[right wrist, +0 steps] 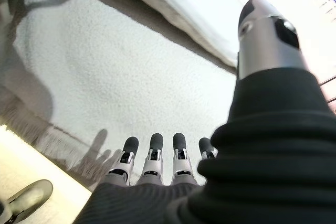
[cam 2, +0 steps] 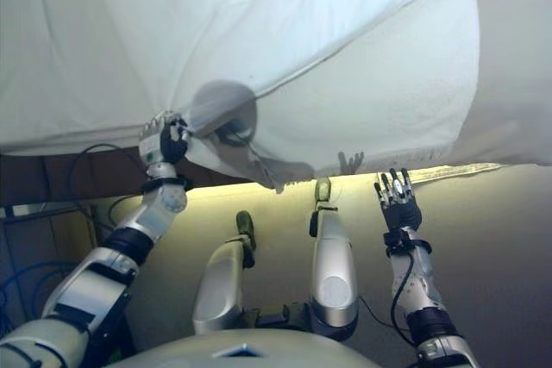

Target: Make the bed neatly

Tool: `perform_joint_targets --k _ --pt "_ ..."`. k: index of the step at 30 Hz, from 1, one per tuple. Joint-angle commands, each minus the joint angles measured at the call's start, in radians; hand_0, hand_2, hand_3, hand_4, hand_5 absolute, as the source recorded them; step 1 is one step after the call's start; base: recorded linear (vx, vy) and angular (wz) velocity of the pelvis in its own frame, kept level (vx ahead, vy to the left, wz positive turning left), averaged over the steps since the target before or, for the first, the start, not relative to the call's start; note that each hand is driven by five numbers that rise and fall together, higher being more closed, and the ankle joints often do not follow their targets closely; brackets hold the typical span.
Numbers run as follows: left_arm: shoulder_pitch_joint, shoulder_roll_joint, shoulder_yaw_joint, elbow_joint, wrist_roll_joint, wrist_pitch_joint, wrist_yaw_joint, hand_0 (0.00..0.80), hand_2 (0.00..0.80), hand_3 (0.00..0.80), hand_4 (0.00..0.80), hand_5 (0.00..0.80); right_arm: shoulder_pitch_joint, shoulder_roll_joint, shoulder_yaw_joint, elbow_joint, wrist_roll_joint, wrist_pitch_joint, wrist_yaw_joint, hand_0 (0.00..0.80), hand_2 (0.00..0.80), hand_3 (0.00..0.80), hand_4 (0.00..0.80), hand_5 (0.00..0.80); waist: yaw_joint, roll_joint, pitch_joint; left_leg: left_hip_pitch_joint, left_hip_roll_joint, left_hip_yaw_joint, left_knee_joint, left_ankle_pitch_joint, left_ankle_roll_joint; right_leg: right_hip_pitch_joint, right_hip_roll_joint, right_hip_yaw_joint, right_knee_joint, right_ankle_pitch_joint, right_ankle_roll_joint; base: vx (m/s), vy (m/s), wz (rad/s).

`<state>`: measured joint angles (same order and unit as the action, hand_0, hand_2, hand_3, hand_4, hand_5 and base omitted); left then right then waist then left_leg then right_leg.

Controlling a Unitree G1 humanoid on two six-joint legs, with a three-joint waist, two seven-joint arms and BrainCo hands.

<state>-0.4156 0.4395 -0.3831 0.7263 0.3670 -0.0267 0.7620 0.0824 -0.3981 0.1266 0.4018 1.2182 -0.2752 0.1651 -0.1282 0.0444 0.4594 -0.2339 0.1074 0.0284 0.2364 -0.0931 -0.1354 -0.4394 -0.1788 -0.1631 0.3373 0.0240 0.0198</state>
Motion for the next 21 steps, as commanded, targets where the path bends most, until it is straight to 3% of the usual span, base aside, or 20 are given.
perform_joint_targets --k 1,6,11,16,19,20,21 --pt "0.099 0.135 0.148 0.062 -0.078 0.032 0.082 0.800 0.800 0.800 0.800 0.800 0.099 0.037 -0.048 -0.011 -0.032 0.004 0.014 0.000 0.000 0.000 0.000 0.000 0.045 -0.045 -0.119 -0.049 0.019 0.022 -0.058 0.142 0.048 0.115 -0.080 0.016 -0.086 -0.003 0.126 0.077 0.085 0.10" --pt "0.207 0.169 0.233 0.103 -0.077 0.058 0.062 0.800 0.800 0.800 0.800 0.800 0.132 0.043 -0.065 -0.004 -0.060 0.021 0.012 0.000 0.000 0.000 0.000 0.000 0.069 -0.041 -0.172 0.002 0.013 0.014 -0.089 0.143 0.050 0.188 -0.084 -0.005 -0.125 -0.004 0.129 0.105 0.093 0.07" --pt "0.289 0.223 0.343 0.153 -0.178 0.087 0.027 0.800 0.800 0.800 0.800 0.800 0.153 0.040 -0.081 0.031 -0.068 0.028 0.045 0.000 0.000 0.000 0.000 0.000 0.090 -0.031 -0.211 0.037 0.008 0.009 -0.113 0.140 0.047 0.248 -0.092 -0.029 -0.164 -0.006 0.135 0.086 0.089 0.13" --pt "0.332 0.245 0.432 0.214 -0.240 0.024 -0.012 0.800 0.800 0.800 0.800 0.800 0.155 0.046 -0.080 0.054 -0.070 0.032 0.051 0.000 0.000 0.000 0.000 0.000 0.108 -0.027 -0.232 0.043 0.001 -0.003 -0.111 0.131 0.047 0.263 -0.101 -0.034 -0.168 -0.011 0.141 0.049 0.046 0.12" --pt "0.326 0.230 0.426 0.208 -0.226 -0.012 -0.057 0.787 0.787 0.787 0.787 0.787 0.151 0.051 -0.076 0.069 -0.067 0.027 0.051 0.000 0.000 0.000 0.000 0.000 0.113 -0.026 -0.236 0.042 -0.002 -0.007 -0.109 0.126 0.046 0.266 -0.103 -0.036 -0.170 -0.011 0.145 0.011 -0.001 0.10" --pt "0.319 0.223 0.412 0.203 -0.225 -0.027 -0.100 0.480 0.480 0.480 0.480 0.480 0.148 0.054 -0.073 0.071 -0.064 0.022 0.051 0.000 0.000 0.000 0.000 0.000 0.115 -0.027 -0.235 0.042 -0.002 -0.007 -0.109 0.125 0.047 0.266 -0.102 -0.036 -0.171 -0.010 0.147 -0.007 -0.041 0.08" --pt "0.311 0.214 0.389 0.196 -0.228 -0.037 -0.158 0.000 0.000 0.000 0.000 0.000 0.146 0.055 -0.069 0.071 -0.060 0.017 0.049 0.000 0.000 0.000 0.000 0.000 0.115 -0.028 -0.234 0.040 -0.002 -0.008 -0.108 0.124 0.047 0.264 -0.101 -0.036 -0.171 -0.008 0.149 -0.010 -0.047 0.07"
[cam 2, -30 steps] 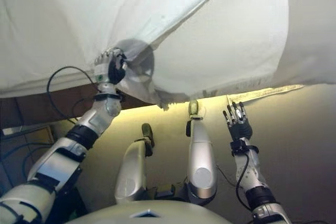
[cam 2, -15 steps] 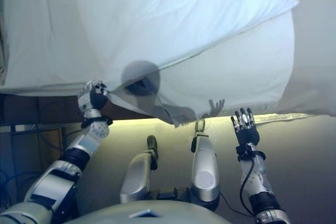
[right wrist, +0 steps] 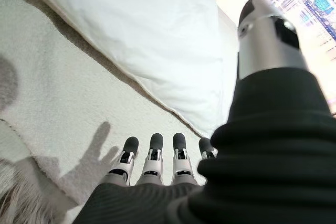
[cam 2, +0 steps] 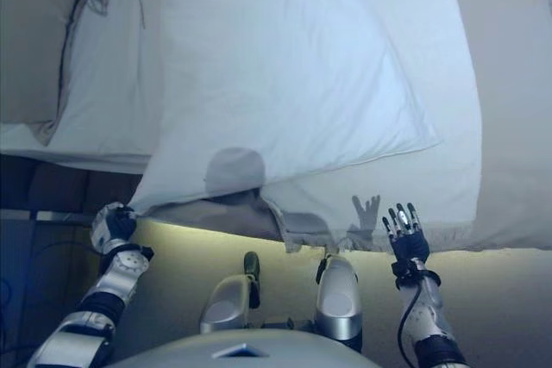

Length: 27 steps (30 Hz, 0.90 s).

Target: Make the bed neatly

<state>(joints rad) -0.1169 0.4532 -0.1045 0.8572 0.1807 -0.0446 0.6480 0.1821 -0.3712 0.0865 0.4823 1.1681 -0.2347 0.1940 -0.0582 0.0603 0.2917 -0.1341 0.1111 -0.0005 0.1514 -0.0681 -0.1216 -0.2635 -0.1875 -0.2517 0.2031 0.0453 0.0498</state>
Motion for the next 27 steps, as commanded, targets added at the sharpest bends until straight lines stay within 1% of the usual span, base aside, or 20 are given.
perform_joint_targets --k 1,3,4,6,8,9,11,14,18,20,21,23,25,27 --pt "0.007 0.192 0.089 0.061 -0.035 -0.031 -0.069 0.000 0.000 0.000 0.000 0.000 0.044 0.028 -0.028 -0.015 -0.009 -0.023 0.014 0.000 0.000 0.000 0.000 0.000 0.045 -0.044 -0.064 -0.062 -0.006 0.020 -0.022 0.101 0.034 0.086 -0.091 0.054 -0.036 -0.027 0.121 -0.013 -0.044 0.06" --pt "-0.007 0.173 0.025 0.053 -0.059 -0.088 -0.138 0.000 0.000 0.000 0.000 0.000 0.036 0.022 -0.029 -0.025 -0.009 -0.018 0.001 0.000 0.000 0.000 0.000 0.000 0.039 -0.044 -0.059 -0.062 -0.004 0.022 -0.024 0.102 0.034 0.084 -0.088 0.060 -0.039 -0.023 0.123 -0.007 -0.016 0.02" --pt "-0.009 0.169 0.013 0.041 -0.059 -0.093 -0.149 0.000 0.000 0.000 0.000 0.000 0.035 0.020 -0.031 -0.027 -0.009 -0.015 0.002 0.000 0.000 0.000 0.000 0.000 0.037 -0.043 -0.057 -0.062 -0.003 0.023 -0.025 0.102 0.035 0.083 -0.087 0.061 -0.040 -0.023 0.123 0.000 0.000 0.00" --pt "-0.011 0.154 -0.027 0.003 -0.047 -0.150 -0.169 0.000 0.000 0.000 0.000 0.000 0.031 0.018 -0.044 -0.038 -0.015 -0.007 -0.001 0.000 0.000 0.000 0.000 0.000 0.032 -0.040 -0.050 -0.064 -0.003 0.027 -0.024 0.101 0.036 0.079 -0.084 0.069 -0.042 -0.020 0.125 0.000 0.000 0.00" --pt "-0.016 0.141 -0.052 -0.044 -0.071 -0.210 -0.238 0.000 0.000 0.000 0.000 0.000 0.033 0.020 -0.056 -0.050 -0.020 0.003 -0.005 0.000 0.000 0.000 0.000 0.000 0.028 -0.039 -0.042 -0.069 -0.001 0.032 -0.018 0.098 0.038 0.076 -0.083 0.075 -0.043 -0.018 0.126 -0.023 -0.044 0.06" --pt "-0.019 0.137 -0.065 -0.072 -0.055 -0.236 -0.260 0.000 0.000 0.000 0.000 0.000 0.035 0.021 -0.061 -0.054 -0.019 0.005 -0.004 0.000 0.000 0.000 0.000 0.000 0.026 -0.039 -0.038 -0.073 -0.001 0.032 -0.012 0.097 0.039 0.072 -0.082 0.078 -0.041 -0.016 0.127 -0.018 -0.054 0.05" --pt "-0.026 0.127 -0.110 -0.133 -0.029 -0.259 -0.256 0.000 0.000 0.000 0.000 0.000 0.032 0.022 -0.058 -0.065 -0.021 0.009 -0.012 0.000 0.000 0.000 0.000 0.000 0.022 -0.040 -0.030 -0.084 0.001 0.033 0.003 0.095 0.040 0.061 -0.083 0.085 -0.032 -0.013 0.129 -0.006 -0.047 0.00" --pt "-0.061 0.122 -0.153 -0.191 -0.012 -0.294 -0.236 0.000 0.000 0.000 0.000 0.000 0.021 0.023 -0.048 -0.071 -0.025 0.013 -0.019 0.000 0.000 0.000 0.000 0.000 0.009 -0.043 -0.015 -0.100 0.004 0.039 0.025 0.091 0.041 0.045 -0.083 0.099 -0.022 -0.011 0.130 -0.005 -0.035 -0.12" --pt "-0.165 0.119 -0.219 -0.257 0.079 -0.274 -0.149 0.000 0.000 0.000 0.000 0.000 -0.011 0.022 -0.019 -0.077 -0.009 -0.002 -0.025 0.000 0.000 0.000 0.000 0.000 -0.010 -0.055 0.026 -0.152 0.006 0.042 0.078 0.086 0.042 -0.008 -0.083 0.121 0.012 -0.008 0.132 -0.076 -0.061 -0.16" --pt "-0.230 0.127 -0.259 -0.276 0.163 -0.258 -0.100 0.000 0.000 0.000 0.000 0.000 -0.032 0.020 -0.004 -0.082 0.003 -0.015 -0.028 0.000 0.000 0.000 0.000 0.000 -0.019 -0.063 0.054 -0.193 0.006 0.041 0.115 0.079 0.043 -0.046 -0.083 0.134 0.036 -0.008 0.133 -0.127 -0.078 -0.12" --pt "-0.272 0.135 -0.283 -0.288 0.204 -0.238 -0.073 0.000 0.000 0.000 0.000 0.000 -0.046 0.019 0.005 -0.085 0.007 -0.022 -0.030 0.000 0.000 0.000 0.000 0.000 -0.025 -0.068 0.072 -0.218 0.005 0.041 0.135 0.076 0.043 -0.071 -0.083 0.140 0.050 -0.007 0.133 -0.161 -0.076 -0.11" --pt "-0.349 0.152 -0.328 -0.290 0.291 -0.204 -0.009 0.000 0.000 0.000 0.000 0.000 -0.072 0.016 0.024 -0.097 0.018 -0.028 -0.051 0.000 0.000 0.000 0.000 0.000 -0.037 -0.075 0.105 -0.259 0.002 0.042 0.164 0.072 0.044 -0.113 -0.077 0.153 0.067 -0.002 0.135 -0.149 -0.042 -0.15" --pt "-0.412 0.170 -0.358 -0.286 0.336 -0.178 0.033 0.000 0.000 0.000 0.000 0.000 -0.089 0.011 0.036 -0.110 0.027 -0.030 -0.065 0.000 0.000 0.000 0.000 0.000 -0.051 -0.081 0.129 -0.292 -0.001 0.049 0.169 0.080 0.045 -0.151 -0.072 0.166 0.066 0.012 0.137 -0.132 -0.013 -0.14" --pt "-0.481 0.174 -0.388 -0.264 0.356 -0.159 0.072 0.000 0.000 0.000 0.000 0.000 -0.108 0.007 0.052 -0.113 0.040 -0.046 -0.056 0.000 0.000 0.000 0.000 0.000 -0.065 -0.091 0.164 -0.332 -0.003 0.055 0.183 0.080 0.046 -0.193 -0.067 0.179 0.069 0.022 0.140 -0.142 0.002 -0.18"
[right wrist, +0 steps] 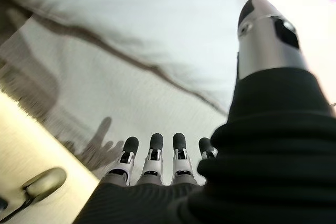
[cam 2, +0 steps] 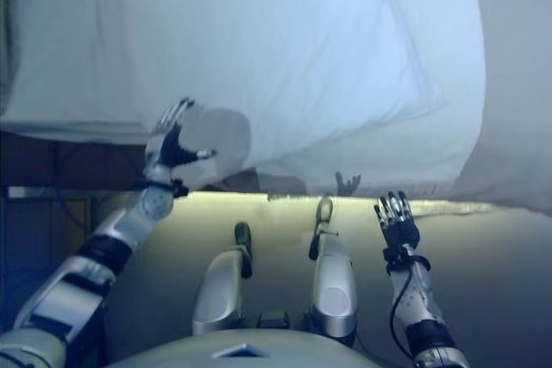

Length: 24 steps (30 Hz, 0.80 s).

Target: Make the bed neatly

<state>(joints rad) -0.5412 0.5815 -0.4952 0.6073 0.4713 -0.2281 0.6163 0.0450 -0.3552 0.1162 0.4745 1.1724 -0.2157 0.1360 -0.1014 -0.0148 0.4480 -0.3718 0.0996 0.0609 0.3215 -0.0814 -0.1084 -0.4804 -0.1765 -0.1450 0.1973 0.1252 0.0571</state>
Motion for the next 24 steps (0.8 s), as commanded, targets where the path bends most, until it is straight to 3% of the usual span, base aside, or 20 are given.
perform_joint_targets --k 1,5,13,18,19,24 --pt "-0.080 0.045 -0.006 -0.005 0.076 0.027 0.122 0.000 0.000 0.000 0.000 0.000 0.022 -0.011 0.029 -0.105 0.043 -0.075 0.001 0.000 0.000 0.000 0.000 0.000 -0.027 -0.020 0.021 -0.112 0.009 -0.003 0.017 0.096 0.034 0.006 -0.075 0.076 0.076 -0.051 0.133 -0.156 0.020 -0.28" --pt "-0.153 0.051 -0.021 0.032 0.182 0.057 0.215 0.000 0.000 0.000 0.000 0.000 0.006 -0.010 0.027 -0.105 0.067 -0.099 0.025 0.000 0.000 0.000 0.000 0.000 -0.052 -0.037 0.072 -0.178 0.007 0.013 0.029 0.107 0.035 -0.061 -0.063 0.089 0.070 -0.028 0.131 -0.099 0.039 -0.33" --pt "-0.259 0.073 -0.051 0.130 0.308 0.150 0.330 0.000 0.000 0.000 0.000 0.000 -0.004 -0.031 0.023 -0.085 0.115 -0.150 0.053 0.000 0.000 0.000 0.000 0.000 -0.080 -0.044 0.072 -0.337 -0.001 0.008 0.142 0.072 0.045 -0.224 -0.066 0.123 0.140 -0.031 0.120 -0.021 0.018 -0.11" --pt "-0.313 0.070 -0.072 0.169 0.318 0.228 0.329 0.000 0.000 0.000 0.000 0.000 -0.021 -0.036 0.033 -0.099 0.124 -0.159 0.035 0.000 0.000 0.000 0.000 0.000 -0.086 -0.034 0.072 -0.407 -0.006 0.016 0.196 0.050 0.058 -0.303 -0.067 0.142 0.186 -0.040 0.113 0.030 0.025 -0.05" --pt "-0.315 0.064 -0.080 0.181 0.319 0.240 0.329 0.000 0.000 0.000 0.000 0.000 -0.018 -0.037 0.041 -0.102 0.126 -0.168 0.026 0.000 0.000 0.000 0.000 0.000 -0.084 -0.031 0.072 -0.394 -0.006 0.013 0.210 0.015 0.054 -0.291 -0.063 0.146 0.194 -0.064 0.119 0.110 0.006 0.01" --pt "-0.393 0.023 -0.124 0.283 0.285 0.286 0.323 0.000 0.000 0.000 0.000 0.000 -0.062 -0.022 0.082 -0.134 0.118 -0.218 -0.006 0.000 0.000 0.000 0.000 0.000 -0.088 -0.038 0.072 -0.459 -0.014 0.010 0.208 0.022 0.058 -0.361 -0.057 0.154 0.193 -0.050 0.118 0.001 0.000 0.05"
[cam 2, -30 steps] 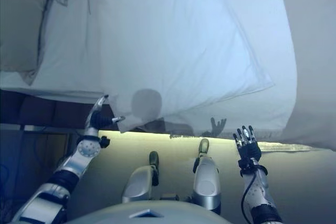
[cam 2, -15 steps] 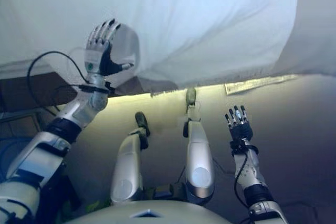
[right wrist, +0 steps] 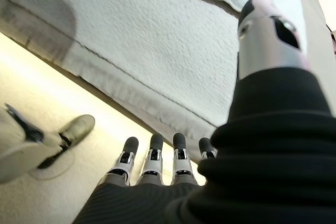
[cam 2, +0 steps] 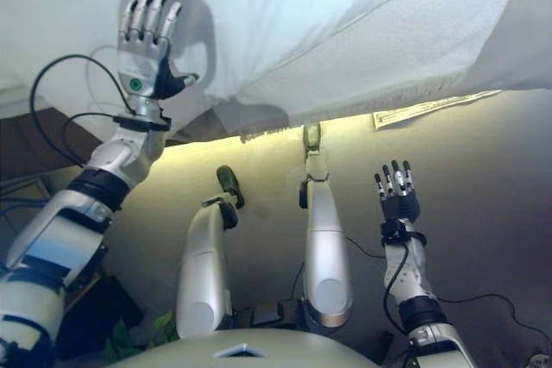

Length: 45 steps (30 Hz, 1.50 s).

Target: Make the bed neatly

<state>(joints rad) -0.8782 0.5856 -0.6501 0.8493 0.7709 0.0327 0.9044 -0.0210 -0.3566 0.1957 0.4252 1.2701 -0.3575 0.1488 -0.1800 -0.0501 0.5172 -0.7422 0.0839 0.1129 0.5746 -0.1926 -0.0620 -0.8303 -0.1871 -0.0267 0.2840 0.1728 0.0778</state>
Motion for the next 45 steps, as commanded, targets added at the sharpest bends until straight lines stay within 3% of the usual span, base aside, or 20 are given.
perform_joint_targets --k 1,3,4,5,6,19,20,22,30,38,45 --pt "-0.060 0.014 0.027 0.051 -0.019 0.028 0.028 0.000 0.000 0.000 0.000 0.000 0.001 -0.017 0.009 -0.096 0.008 -0.082 -0.025 0.000 0.000 0.000 0.000 0.000 -0.011 -0.004 0.003 -0.095 0.000 -0.043 -0.051 0.138 0.011 -0.021 -0.042 0.036 0.105 -0.096 0.098 -0.010 0.035 0.12" --pt "-0.063 0.009 0.022 0.052 -0.028 0.047 -0.006 0.000 0.000 0.000 0.000 0.000 0.007 -0.016 0.018 -0.130 -0.007 -0.090 -0.045 0.000 0.000 0.000 0.000 0.000 -0.013 -0.006 0.003 -0.102 -0.003 -0.041 -0.067 0.147 0.011 -0.031 -0.037 0.038 0.096 -0.090 0.099 0.003 0.017 0.03" --pt "-0.063 0.009 0.021 0.052 -0.031 0.053 -0.019 0.223 0.223 0.223 0.223 0.223 0.008 -0.016 0.021 -0.136 -0.006 -0.093 -0.049 0.000 0.000 0.000 0.000 0.000 -0.013 -0.007 0.003 -0.104 -0.005 -0.042 -0.072 0.150 0.011 -0.035 -0.035 0.039 0.094 -0.087 0.099 0.017 0.018 -0.03" --pt "-0.060 0.007 0.020 0.052 -0.038 0.061 -0.026 0.715 0.715 0.715 0.715 0.715 0.008 -0.017 0.023 -0.144 -0.008 -0.098 -0.055 0.000 0.000 0.000 0.000 0.000 -0.012 -0.006 0.003 -0.107 -0.008 -0.043 -0.078 0.153 0.011 -0.039 -0.033 0.039 0.091 -0.085 0.100 0.000 0.000 0.00" --pt "-0.055 0.004 0.023 0.051 -0.039 0.062 -0.028 0.800 0.800 0.800 0.800 0.800 0.006 -0.018 0.025 -0.148 -0.009 -0.101 -0.059 0.000 0.000 0.000 0.000 0.000 -0.012 -0.006 0.003 -0.110 -0.009 -0.043 -0.082 0.155 0.011 -0.042 -0.034 0.038 0.088 -0.084 0.101 0.000 0.000 0.00" --pt "-0.021 -0.024 0.052 -0.009 -0.039 0.069 -0.022 0.800 0.800 0.800 0.800 0.800 0.000 -0.026 0.033 -0.191 -0.039 -0.119 -0.105 0.000 0.000 0.000 0.000 0.000 0.000 0.017 0.003 -0.117 -0.015 -0.047 -0.102 0.169 0.009 -0.065 -0.047 0.025 0.093 -0.086 0.104 0.001 0.008 -0.01" --pt "-0.029 -0.019 0.060 -0.020 -0.039 0.065 -0.021 0.800 0.800 0.800 0.800 0.800 -0.011 -0.026 0.026 -0.194 -0.040 -0.118 -0.102 0.000 0.000 0.000 0.000 0.000 -0.002 0.017 0.003 -0.140 -0.018 -0.041 -0.113 0.203 0.015 -0.087 -0.053 0.023 0.083 -0.057 0.096 -0.072 0.026 0.00" --pt "-0.014 -0.019 0.070 -0.032 -0.025 0.057 -0.019 0.800 0.800 0.800 0.800 0.800 -0.003 -0.026 0.020 -0.193 -0.039 -0.116 -0.088 0.000 0.000 0.000 0.000 0.000 0.000 0.017 0.003 -0.125 -0.016 -0.041 -0.116 0.202 0.015 -0.073 -0.054 0.019 0.087 -0.060 0.095 -0.036 0.010 0.01" --pt "0.127 0.044 0.156 -0.083 -0.072 -0.016 -0.047 0.800 0.800 0.800 0.800 0.800 0.069 -0.034 -0.029 -0.198 -0.049 -0.070 -0.045 0.000 0.000 0.000 0.000 0.000 0.021 0.027 0.003 0.033 -0.022 -0.053 -0.149 0.198 0.008 0.092 -0.077 -0.006 0.078 -0.077 0.092 0.066 0.045 -0.01" --pt "0.307 0.105 0.274 -0.039 -0.207 -0.084 -0.065 0.800 0.800 0.800 0.800 0.800 0.138 -0.024 -0.087 -0.159 -0.077 -0.023 -0.009 0.000 0.000 0.000 0.000 0.000 0.051 0.021 0.000 0.267 -0.016 -0.056 -0.201 0.178 0.007 0.335 -0.105 -0.031 0.037 -0.094 0.087 0.101 0.039 0.05" --pt "0.486 0.193 0.384 -0.054 -0.268 -0.118 -0.106 0.800 0.800 0.800 0.800 0.800 0.226 -0.027 -0.162 -0.150 -0.075 -0.006 0.058 0.000 0.000 0.000 0.000 0.000 0.067 0.021 -0.097 0.383 -0.016 -0.053 -0.275 0.172 0.007 0.458 -0.116 -0.045 -0.044 -0.090 0.093 0.098 0.055 0.11"
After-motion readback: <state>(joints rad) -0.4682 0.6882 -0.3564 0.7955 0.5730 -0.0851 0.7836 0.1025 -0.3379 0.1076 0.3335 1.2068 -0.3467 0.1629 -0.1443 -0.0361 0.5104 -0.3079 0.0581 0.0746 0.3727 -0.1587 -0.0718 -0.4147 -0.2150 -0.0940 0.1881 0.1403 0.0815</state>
